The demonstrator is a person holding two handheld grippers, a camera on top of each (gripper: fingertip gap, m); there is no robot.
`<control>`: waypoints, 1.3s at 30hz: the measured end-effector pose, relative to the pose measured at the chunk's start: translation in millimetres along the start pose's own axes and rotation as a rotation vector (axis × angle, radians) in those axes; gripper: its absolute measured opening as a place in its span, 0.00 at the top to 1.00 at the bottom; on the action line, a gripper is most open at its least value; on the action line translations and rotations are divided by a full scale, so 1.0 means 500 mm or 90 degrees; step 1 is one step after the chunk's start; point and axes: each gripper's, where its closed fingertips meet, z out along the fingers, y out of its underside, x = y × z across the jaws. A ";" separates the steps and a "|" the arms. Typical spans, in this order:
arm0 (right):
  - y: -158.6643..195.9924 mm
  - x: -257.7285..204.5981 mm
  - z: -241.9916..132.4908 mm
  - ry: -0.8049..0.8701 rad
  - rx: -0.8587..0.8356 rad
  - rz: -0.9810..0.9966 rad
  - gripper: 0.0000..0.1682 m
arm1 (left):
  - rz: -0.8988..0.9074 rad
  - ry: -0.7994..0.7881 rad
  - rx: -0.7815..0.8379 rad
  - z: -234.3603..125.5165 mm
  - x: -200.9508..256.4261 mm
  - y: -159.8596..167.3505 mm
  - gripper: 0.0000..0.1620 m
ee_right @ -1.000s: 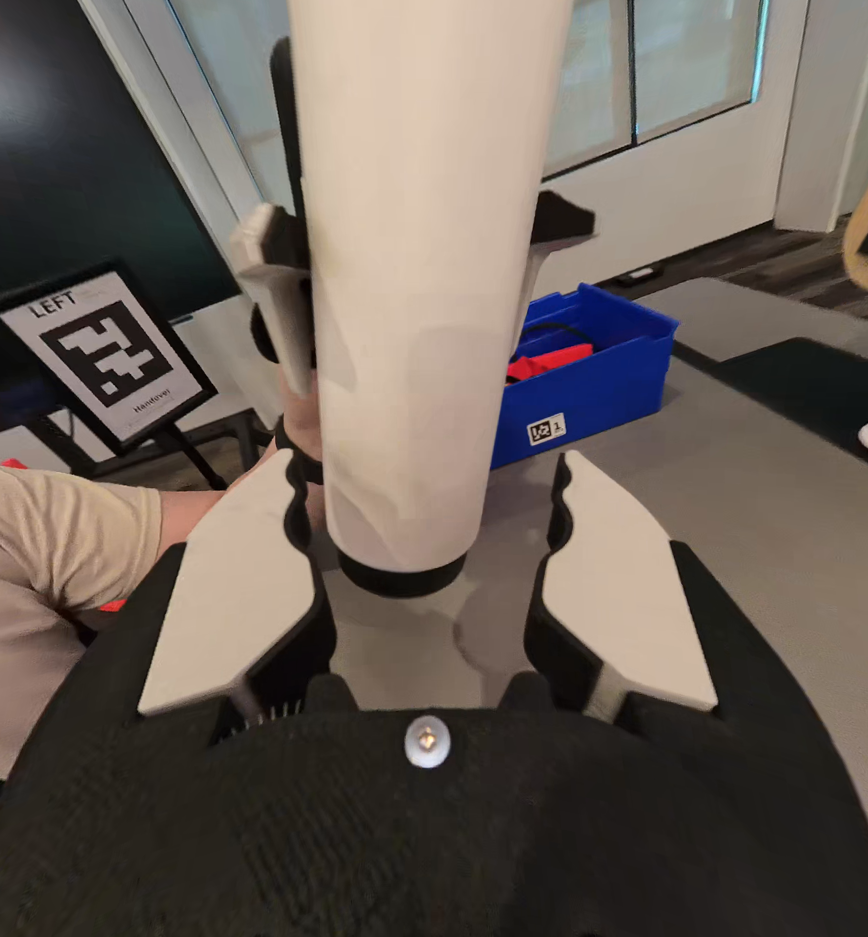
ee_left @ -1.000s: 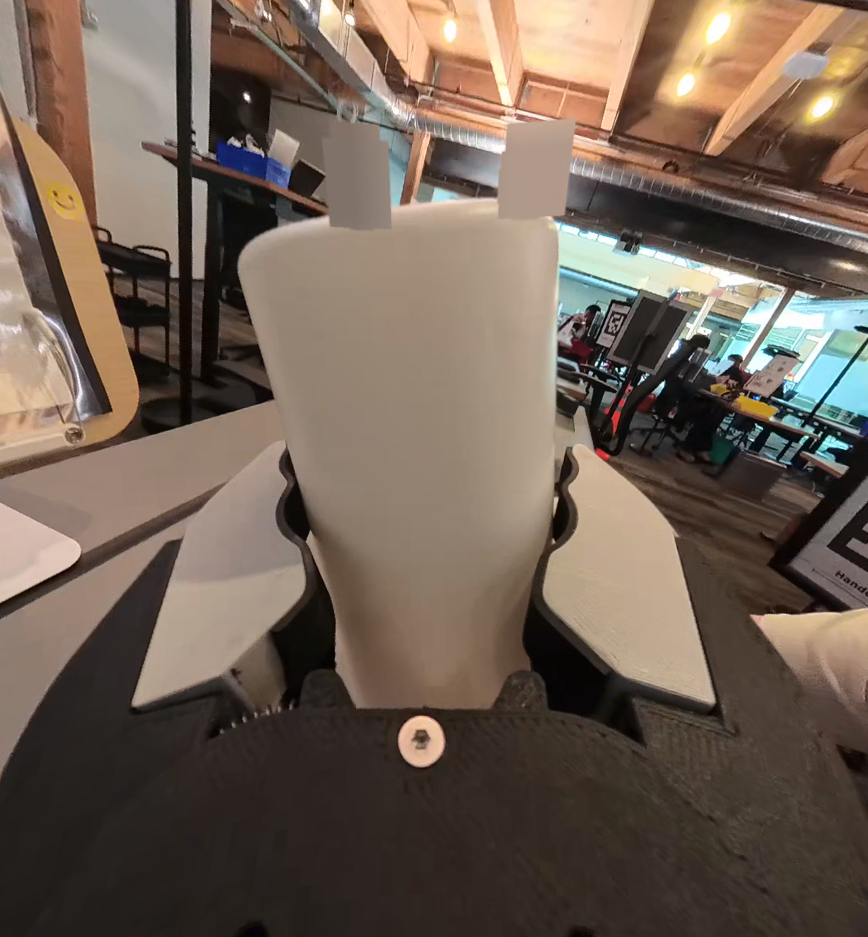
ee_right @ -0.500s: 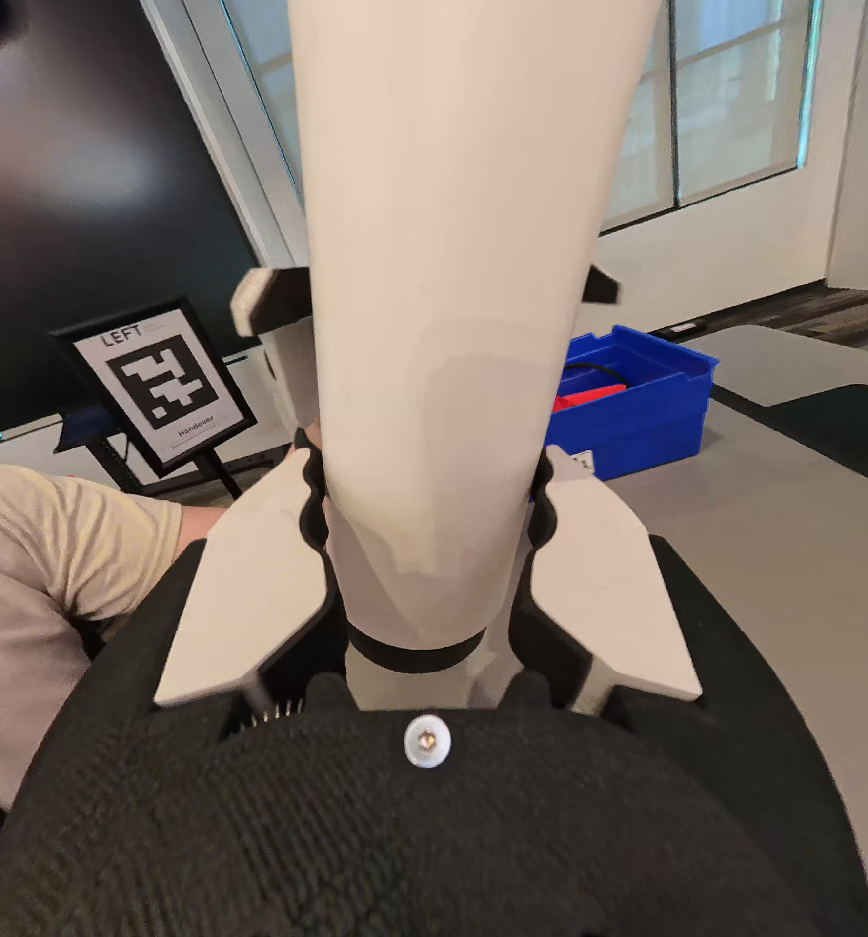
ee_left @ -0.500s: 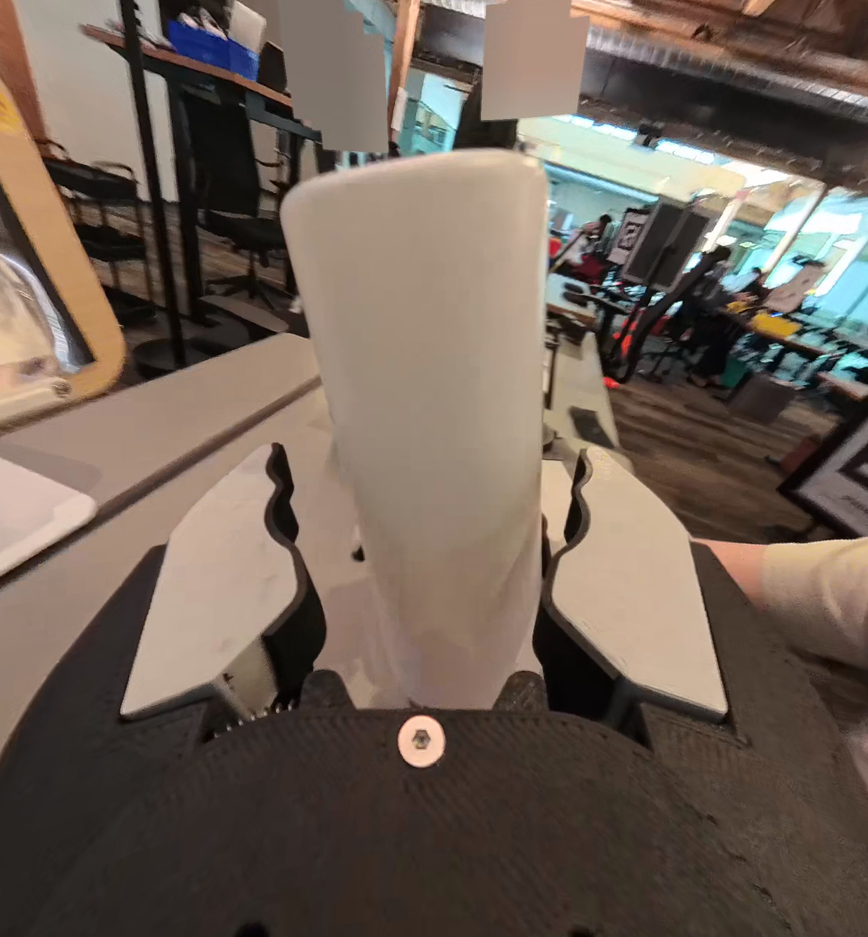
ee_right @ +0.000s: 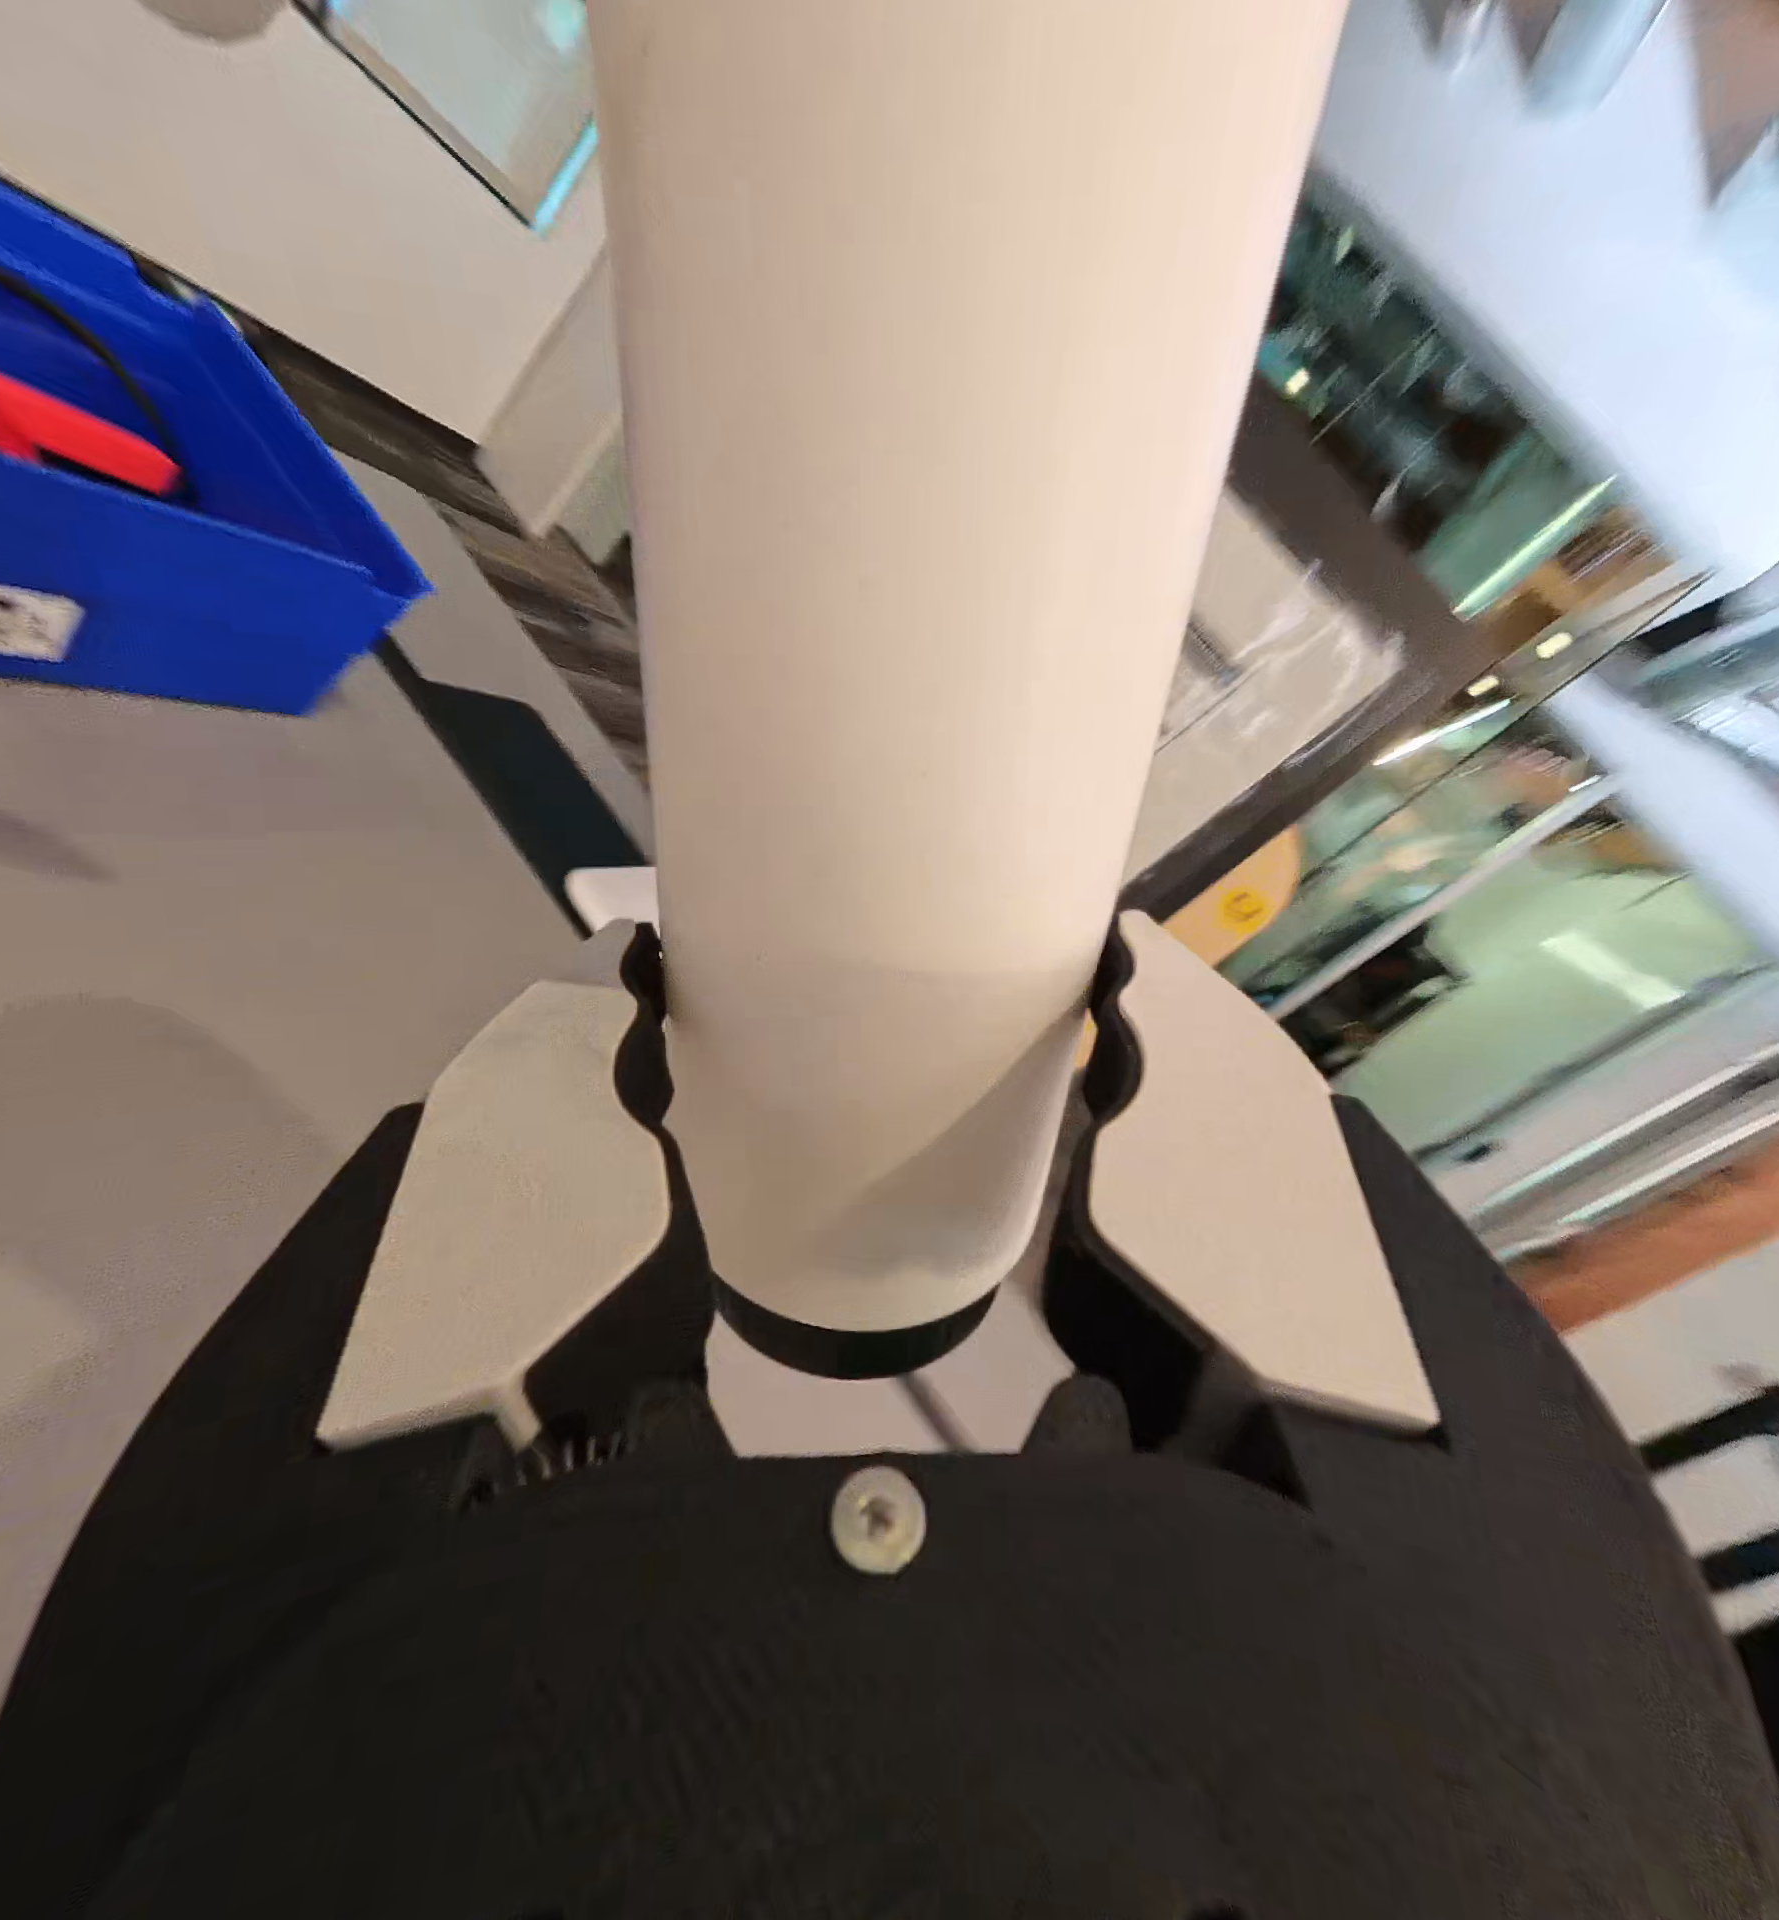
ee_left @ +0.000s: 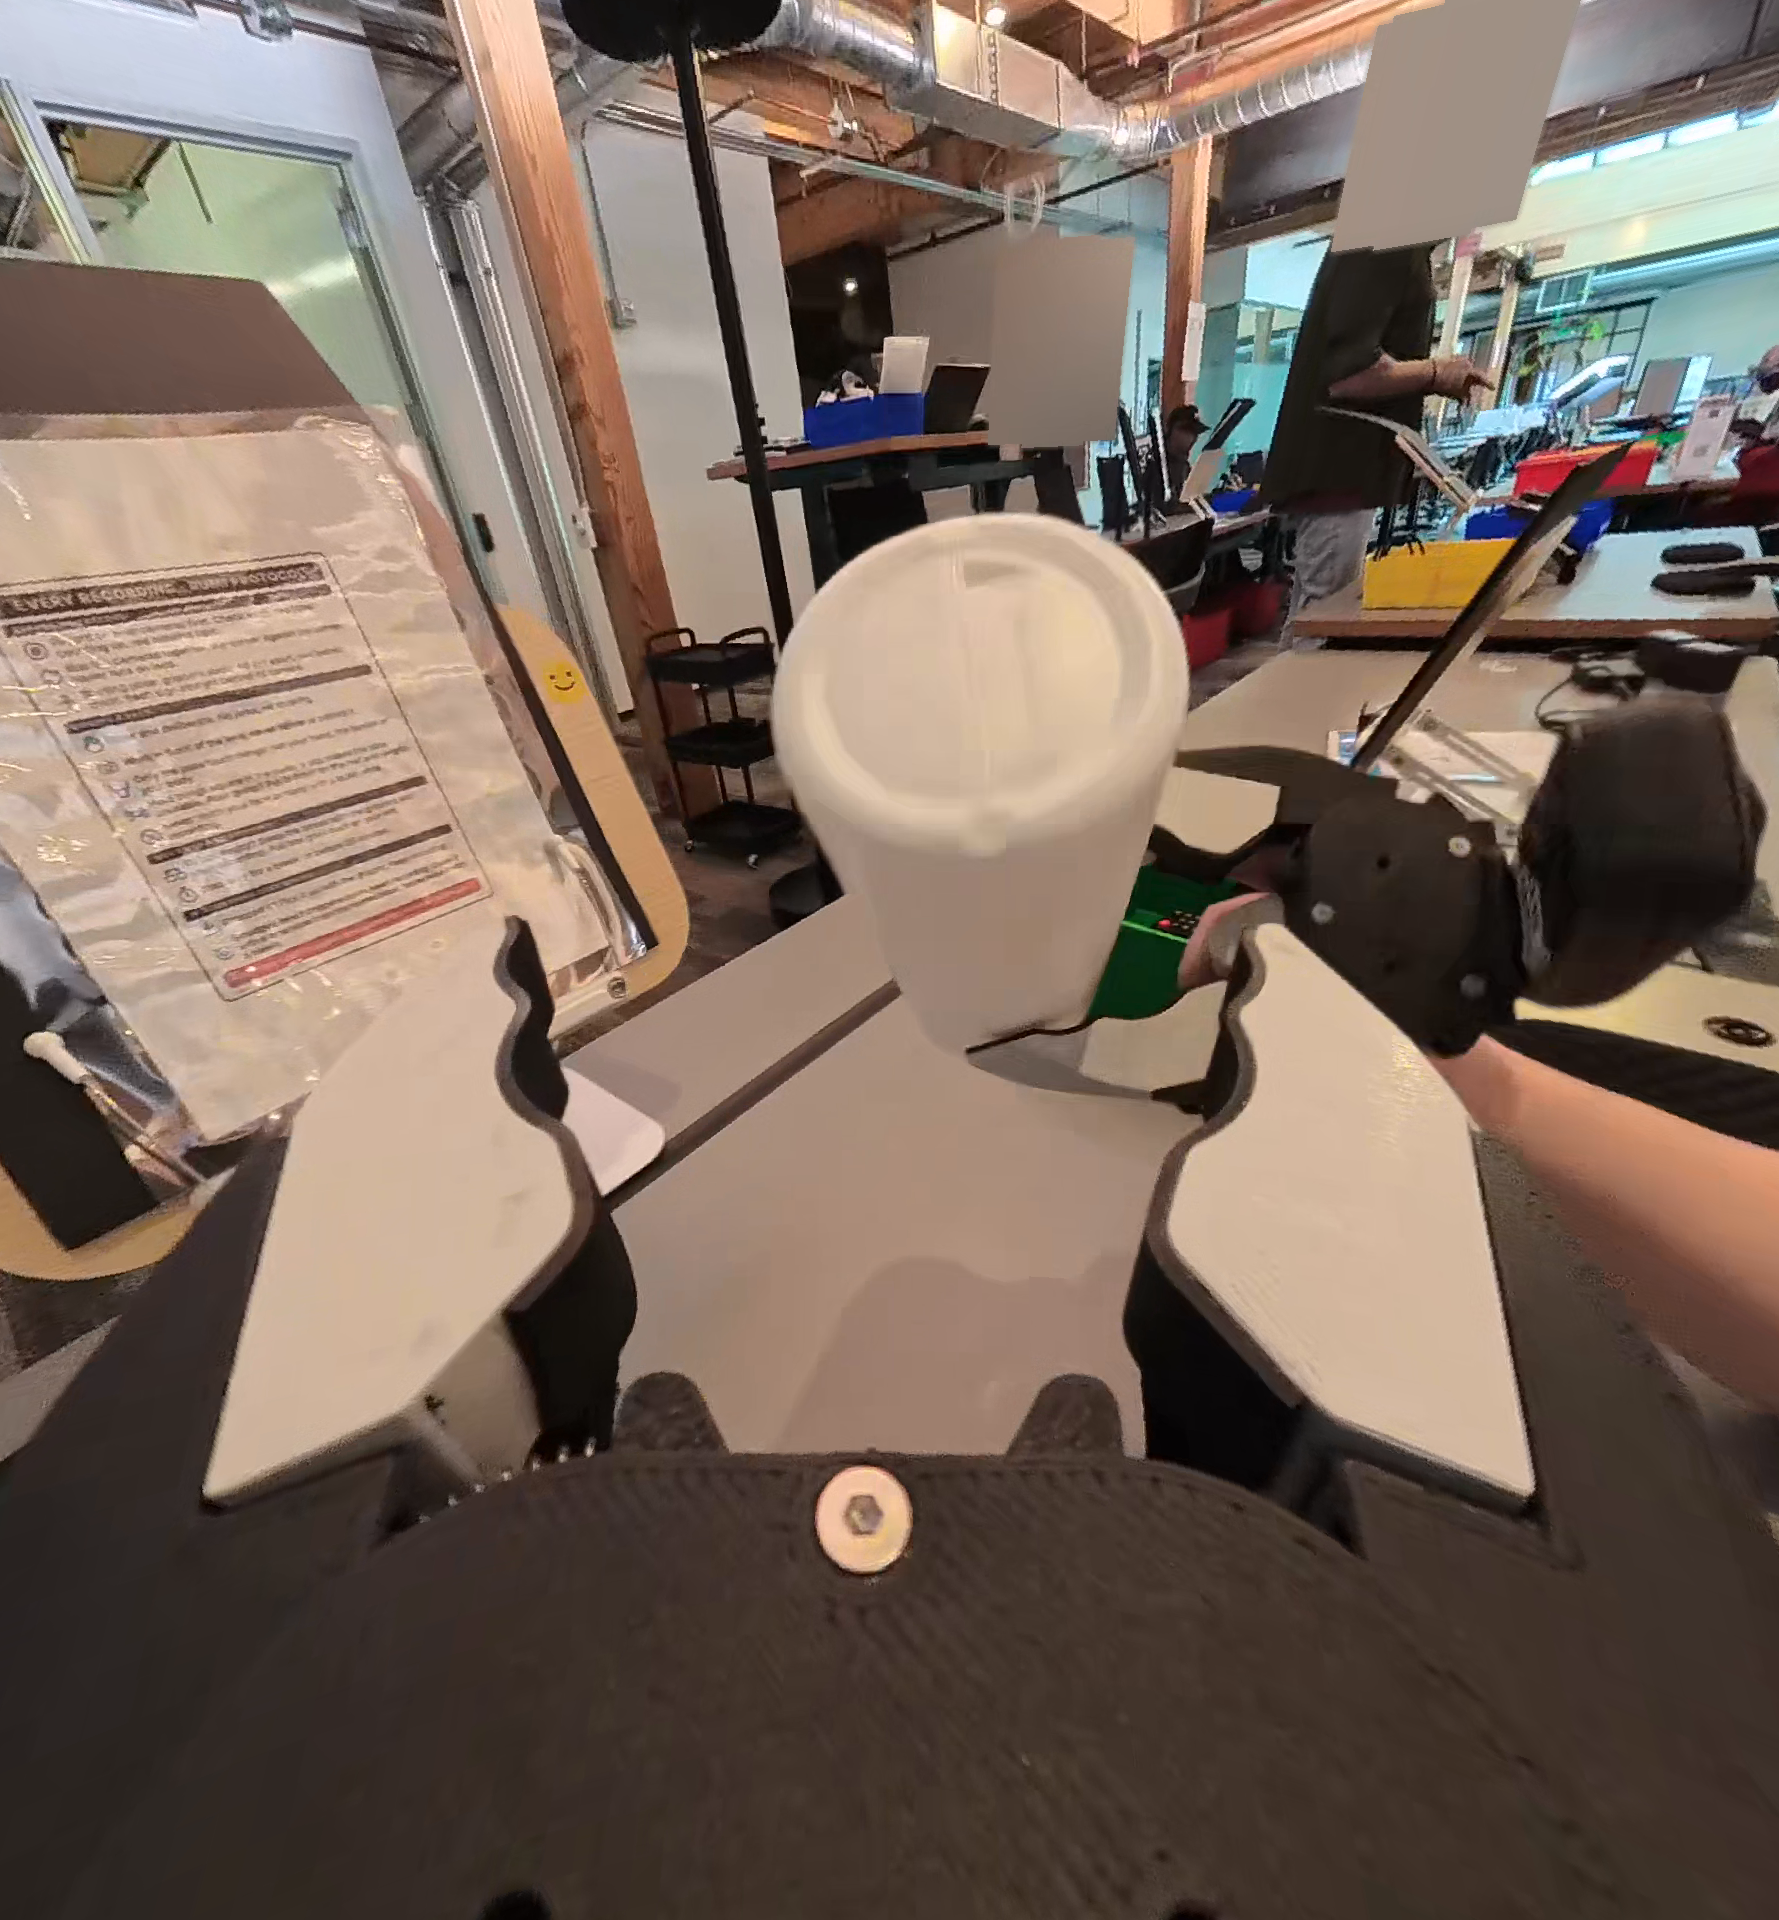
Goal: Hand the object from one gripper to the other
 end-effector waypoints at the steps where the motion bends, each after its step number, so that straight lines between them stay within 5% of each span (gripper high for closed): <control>1: -0.008 0.001 -0.004 0.021 0.004 -0.054 0.52 | -0.006 0.005 -0.003 0.001 0.009 -0.001 0.25; 7: -0.026 -0.021 -0.006 0.089 0.012 -0.294 0.52 | -0.028 0.000 -0.094 0.002 0.007 0.038 0.30; 9: -0.017 -0.025 -0.001 0.089 0.003 -0.324 0.52 | -0.014 0.050 -0.131 0.004 0.022 0.059 0.44; 24: 0.021 -0.017 -0.011 0.048 -0.024 -0.492 0.52 | -0.016 0.083 -0.176 0.061 -0.005 0.148 0.40; 27: 0.031 -0.007 -0.011 0.046 -0.042 -0.495 0.53 | -0.102 0.102 -0.157 0.078 -0.009 0.161 0.40; 39: -0.020 0.039 -0.026 0.160 -0.083 -0.554 0.40 | -0.789 0.421 0.012 0.129 -0.001 0.217 0.41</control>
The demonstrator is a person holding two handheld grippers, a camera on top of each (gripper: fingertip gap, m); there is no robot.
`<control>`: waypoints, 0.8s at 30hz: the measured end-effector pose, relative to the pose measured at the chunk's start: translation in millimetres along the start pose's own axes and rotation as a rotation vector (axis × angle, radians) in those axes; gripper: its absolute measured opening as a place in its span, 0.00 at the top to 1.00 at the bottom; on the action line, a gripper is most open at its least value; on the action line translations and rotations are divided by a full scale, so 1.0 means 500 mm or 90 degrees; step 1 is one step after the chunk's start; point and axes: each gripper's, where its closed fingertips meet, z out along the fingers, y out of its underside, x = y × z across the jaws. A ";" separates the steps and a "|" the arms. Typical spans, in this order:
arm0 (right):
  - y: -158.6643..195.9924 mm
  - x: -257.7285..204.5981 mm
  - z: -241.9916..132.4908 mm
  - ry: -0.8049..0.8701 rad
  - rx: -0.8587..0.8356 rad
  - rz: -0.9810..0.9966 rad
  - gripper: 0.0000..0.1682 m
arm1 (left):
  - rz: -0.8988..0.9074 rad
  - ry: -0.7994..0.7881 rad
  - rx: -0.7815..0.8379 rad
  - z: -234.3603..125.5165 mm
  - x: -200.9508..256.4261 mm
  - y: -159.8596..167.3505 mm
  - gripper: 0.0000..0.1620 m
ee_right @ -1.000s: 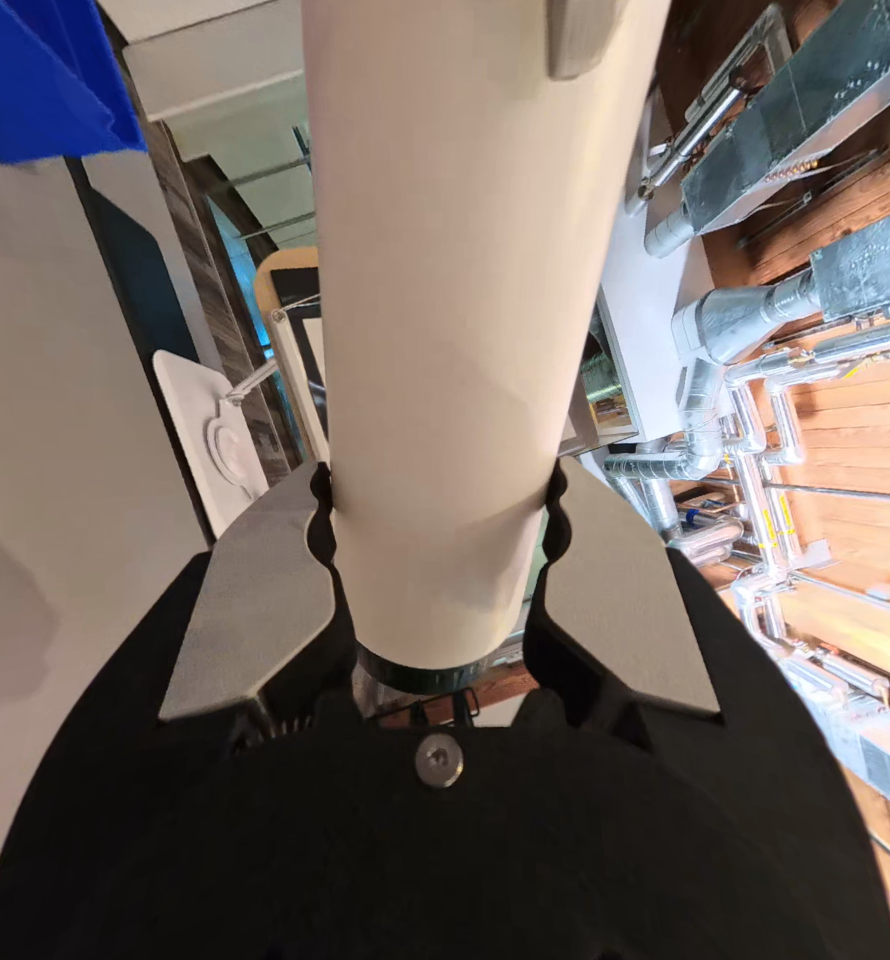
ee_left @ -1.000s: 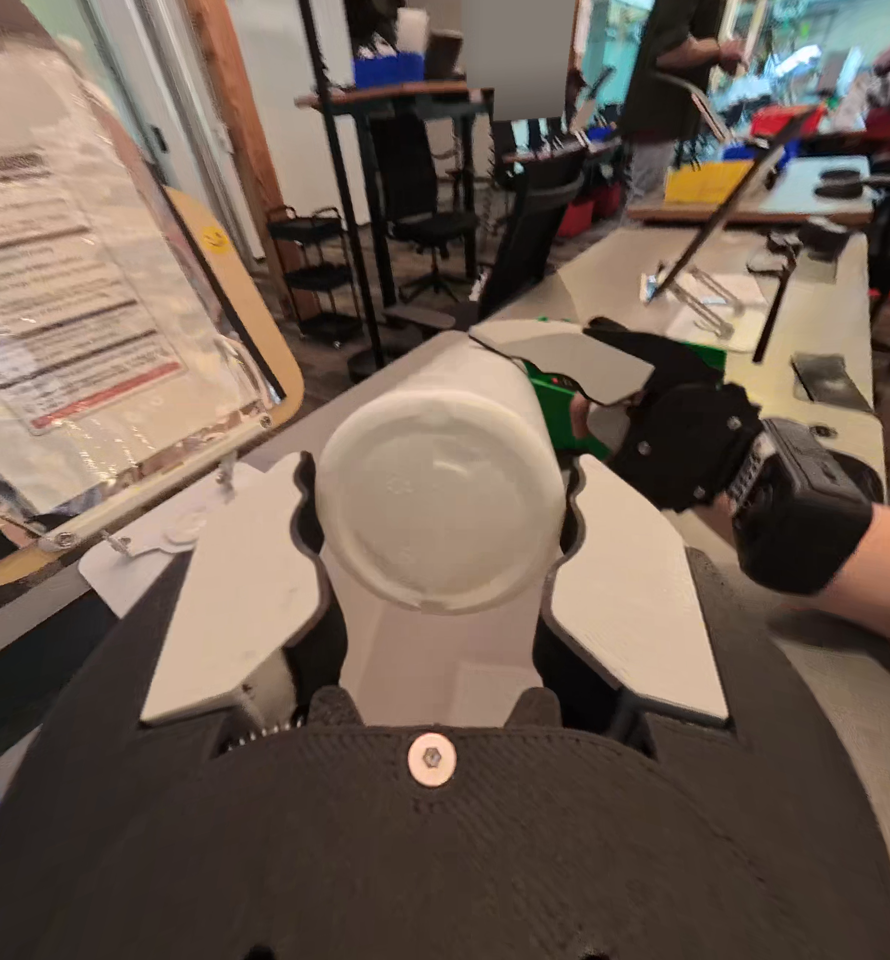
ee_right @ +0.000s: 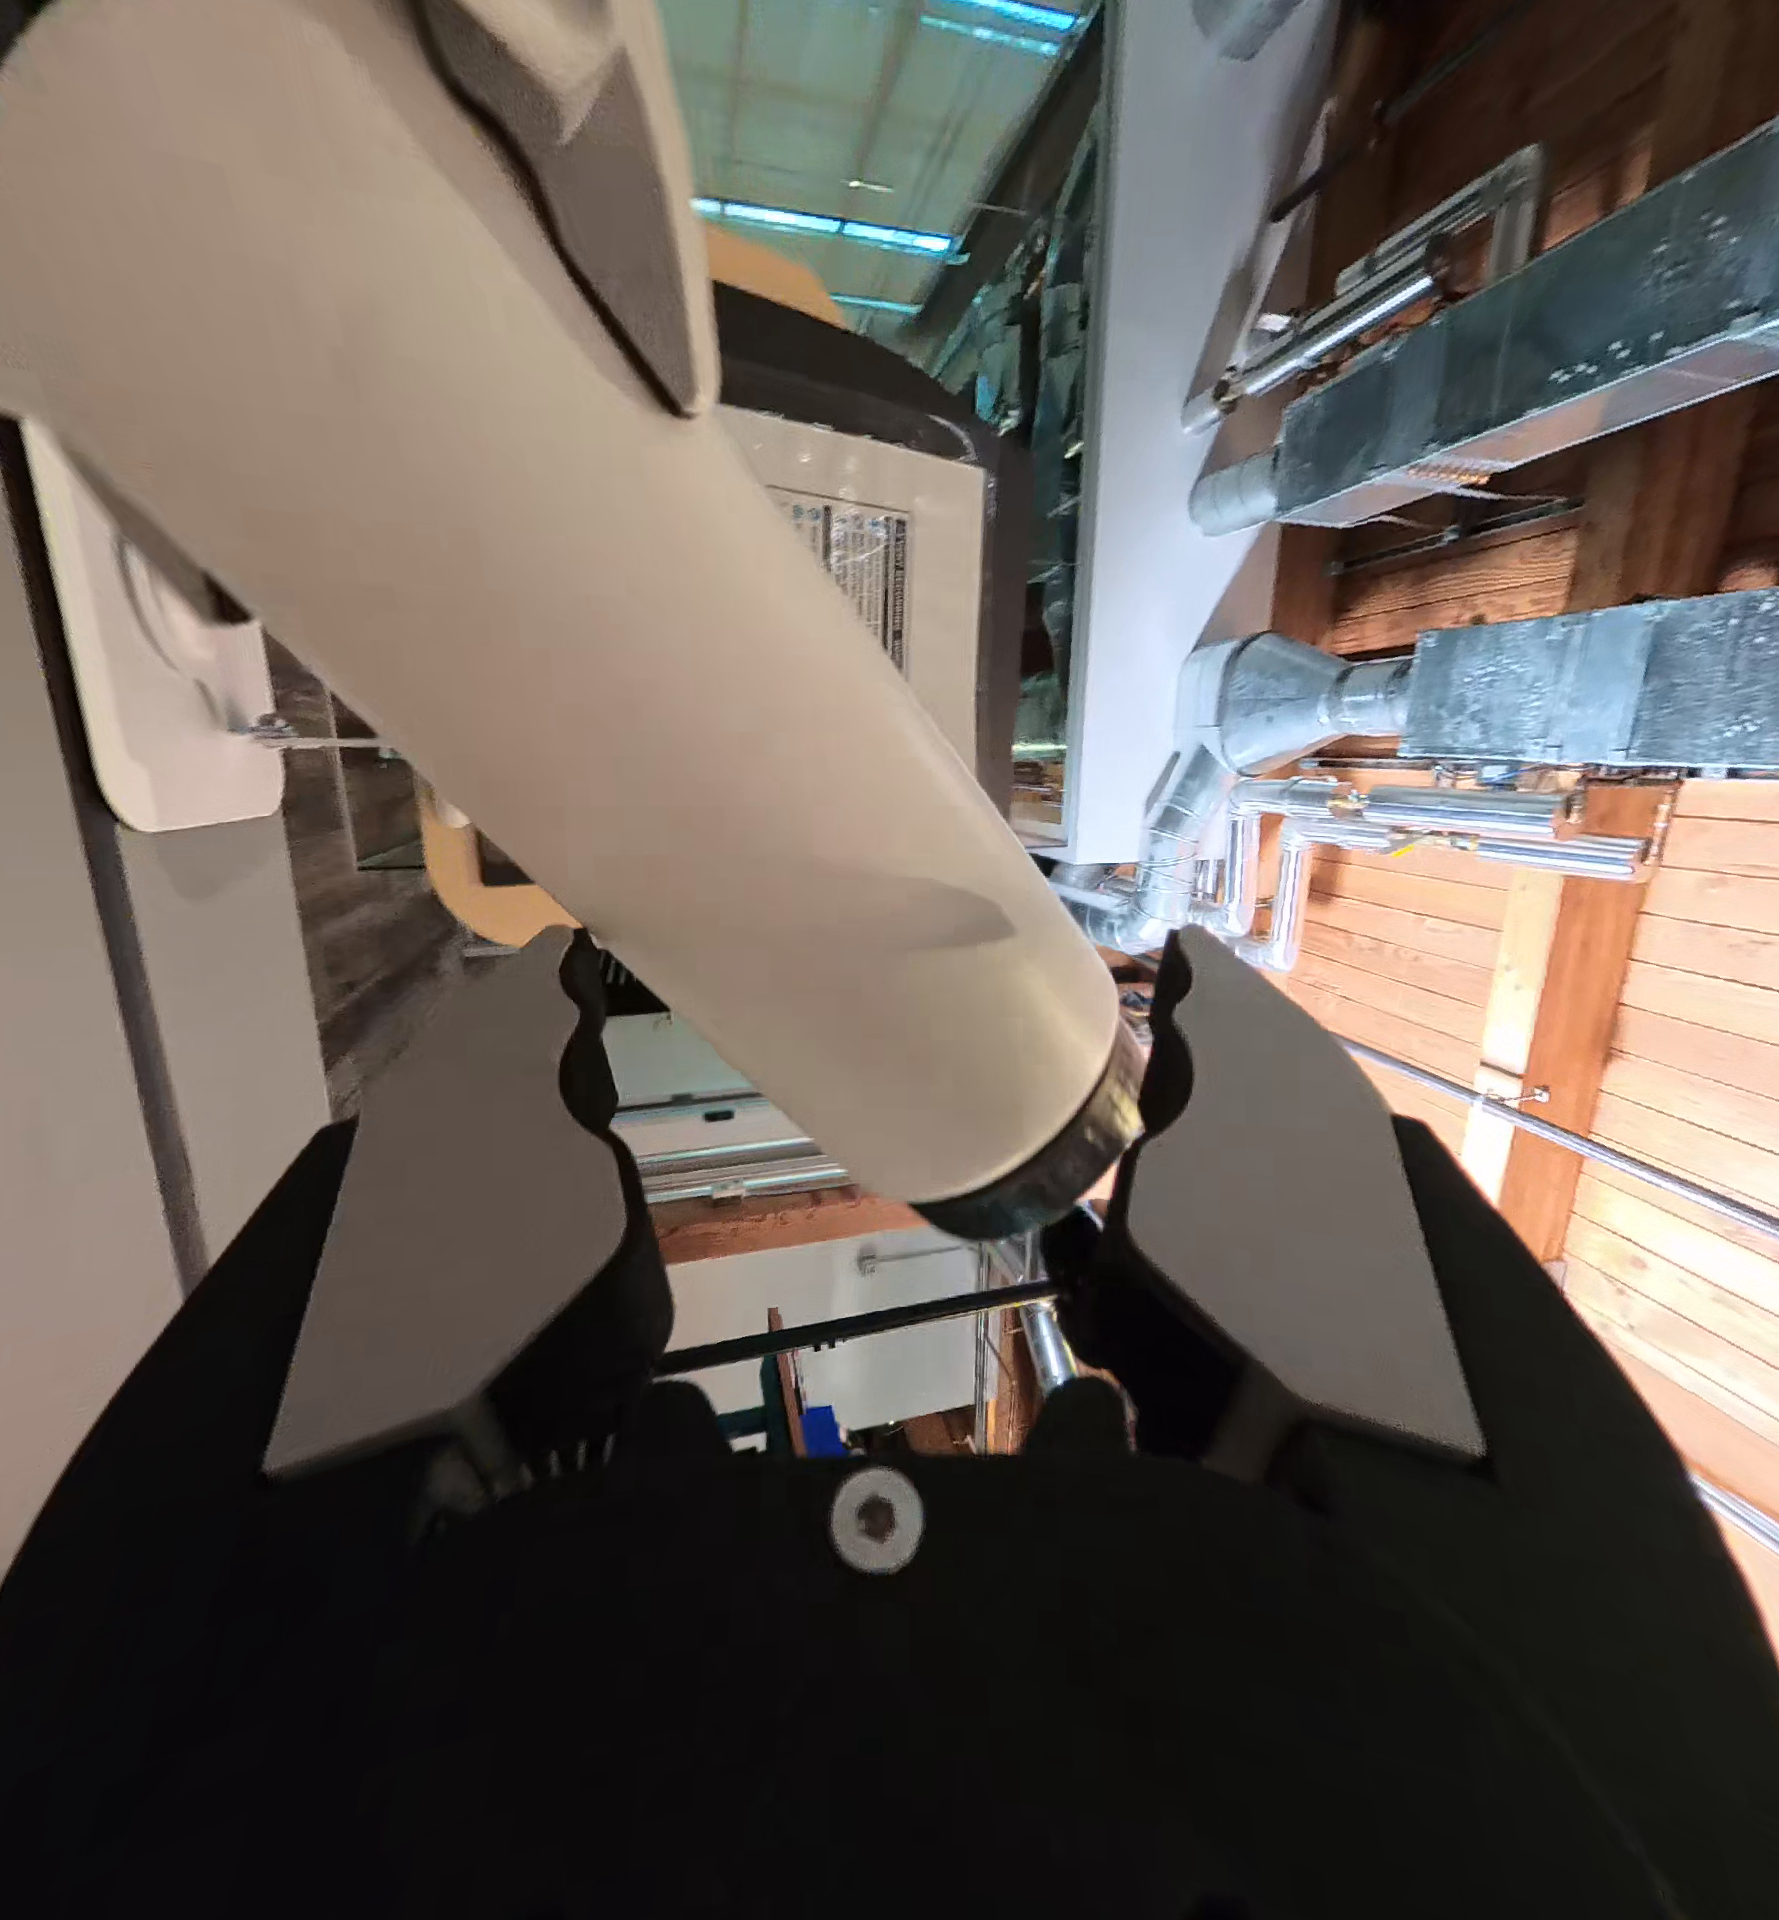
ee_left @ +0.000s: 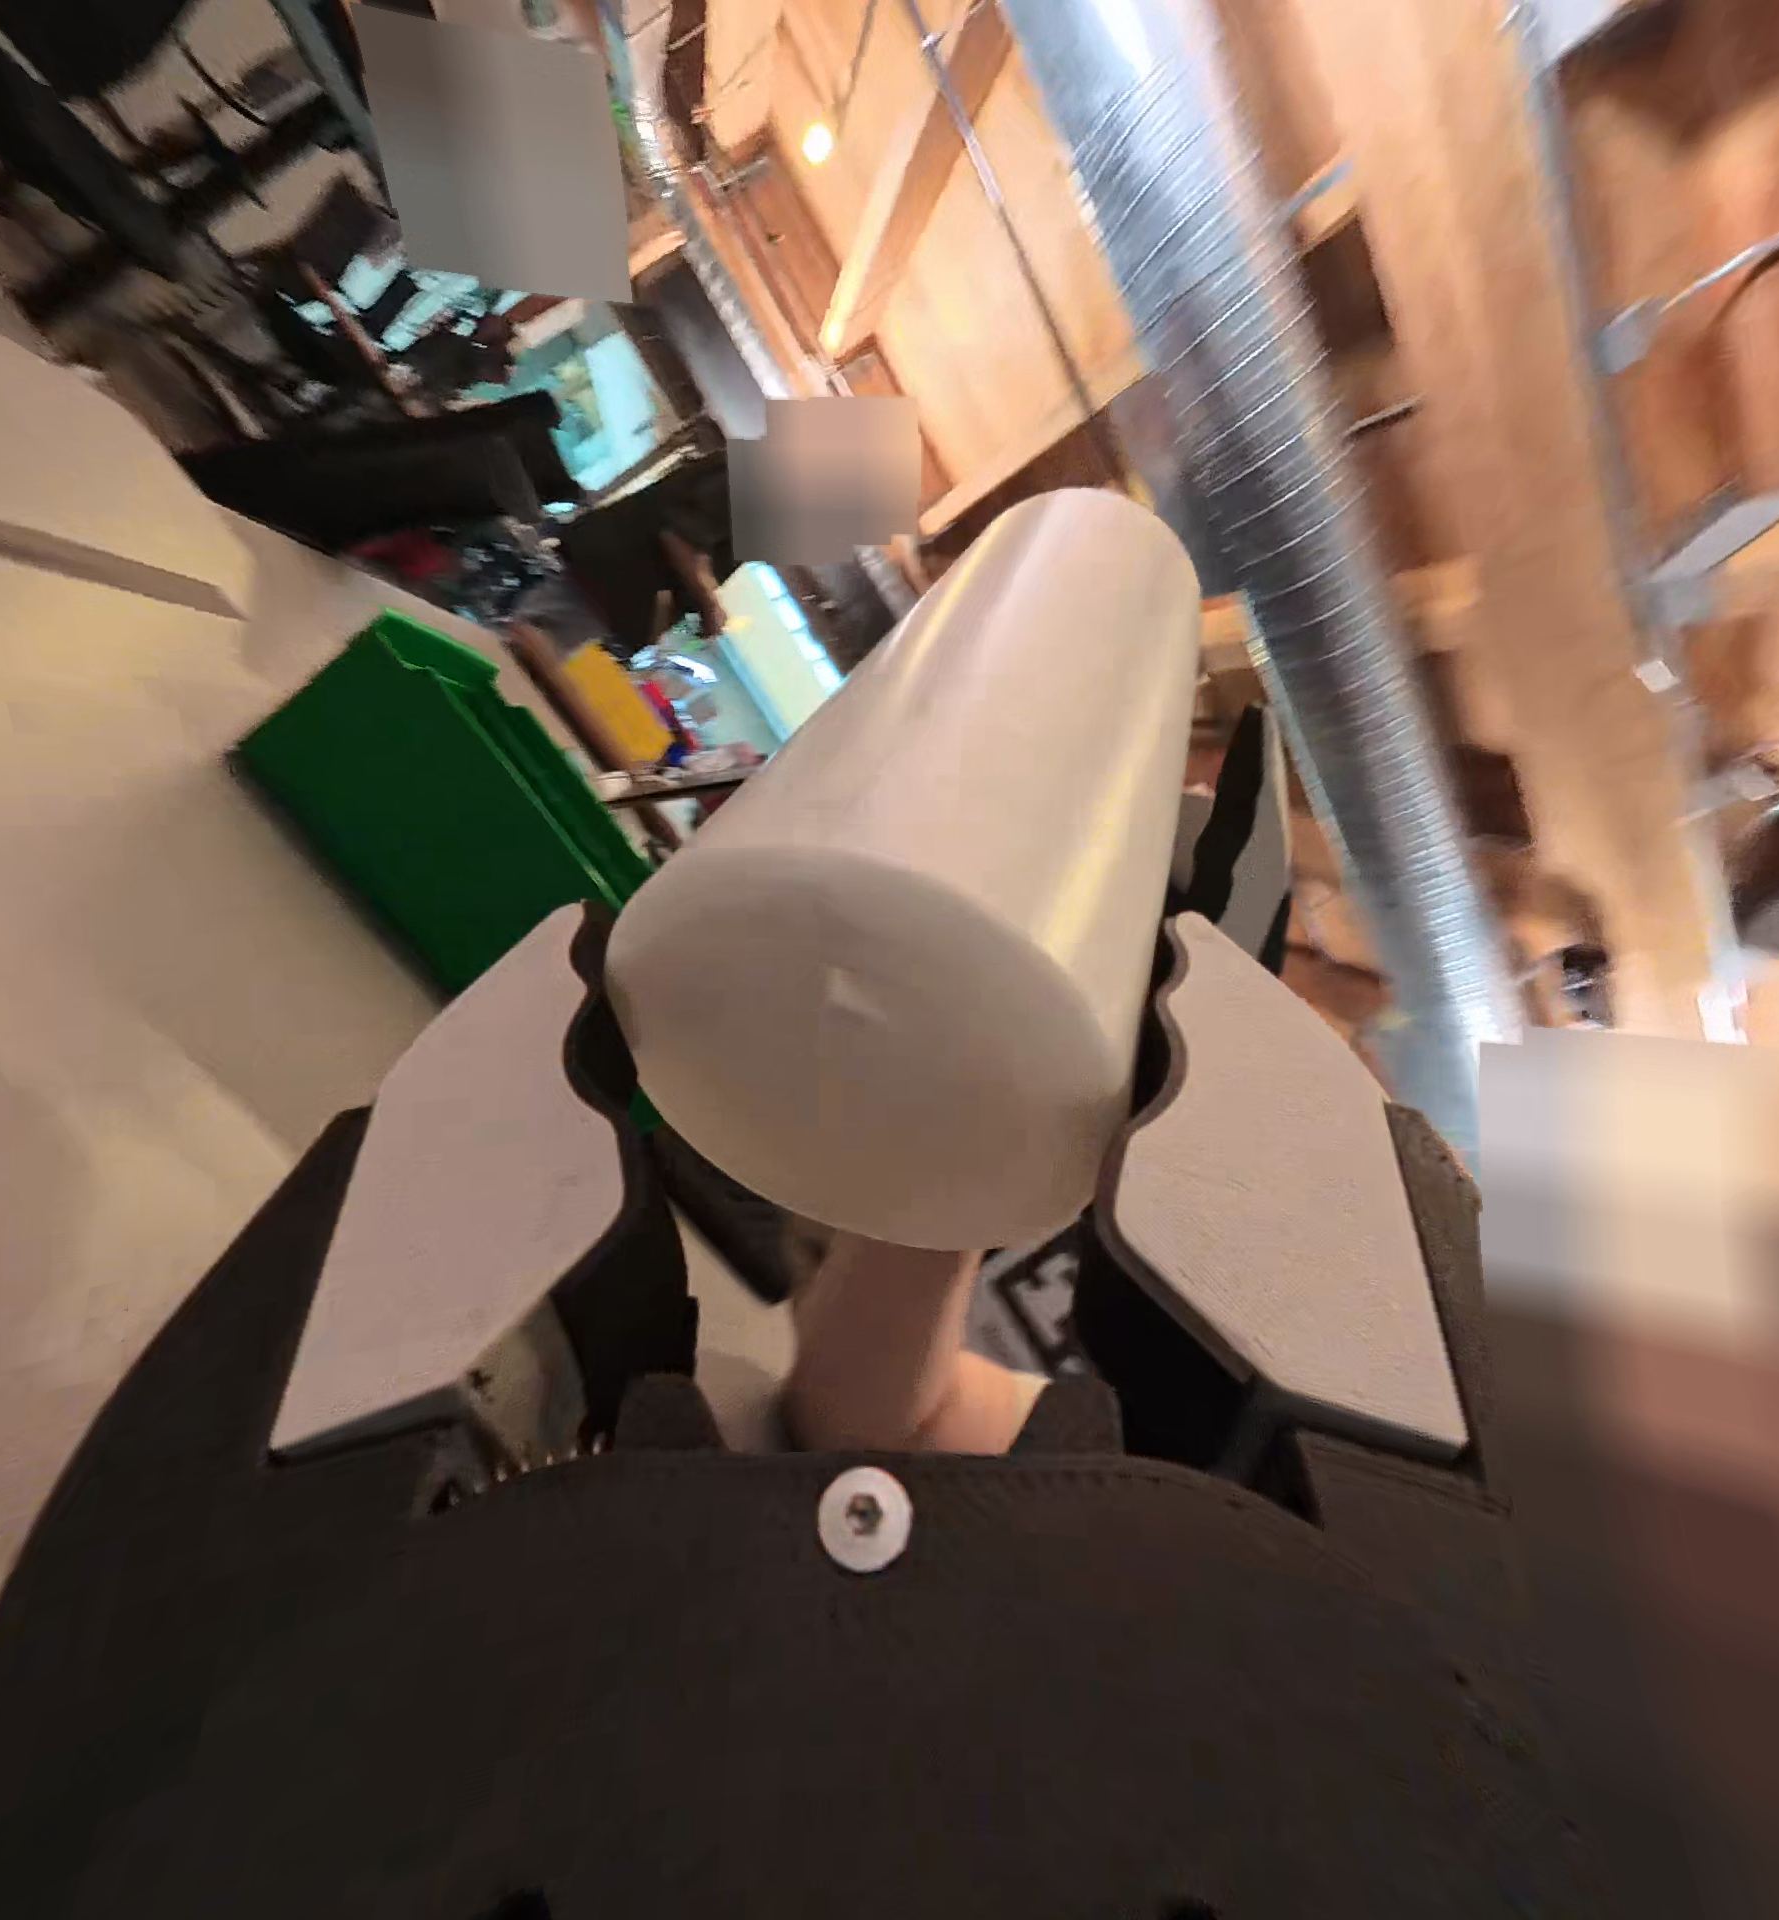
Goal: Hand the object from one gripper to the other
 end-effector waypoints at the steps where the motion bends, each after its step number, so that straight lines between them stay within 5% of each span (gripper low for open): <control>1: -0.004 0.011 -0.004 0.012 0.006 0.009 0.40 | -0.026 0.027 0.009 0.000 0.002 -0.001 0.41; 5: -0.023 0.091 -0.035 0.098 0.089 0.177 0.46 | -0.070 0.104 0.036 -0.002 0.028 -0.011 0.41; 8: -0.009 0.143 -0.058 0.106 0.185 0.495 0.49 | -0.053 0.155 0.060 -0.005 0.066 -0.024 0.41; 12: -0.031 0.133 -0.051 -0.142 0.361 1.041 0.43 | -0.016 0.190 0.077 -0.005 0.112 -0.029 0.41; 14: -0.052 0.099 -0.033 -0.258 0.380 1.190 0.37 | 0.010 0.195 0.072 0.004 0.126 -0.019 0.41; 18: -0.074 0.042 -0.008 -0.288 0.359 1.268 0.35 | 0.055 0.175 0.042 0.039 0.125 0.026 0.41; 21: -0.079 0.038 -0.018 -0.267 0.397 1.278 0.49 | 0.061 0.158 0.028 0.064 0.111 0.059 0.40; 24: -0.076 0.028 -0.012 -0.313 0.380 1.259 0.49 | 0.088 0.129 0.005 0.061 0.098 0.057 0.41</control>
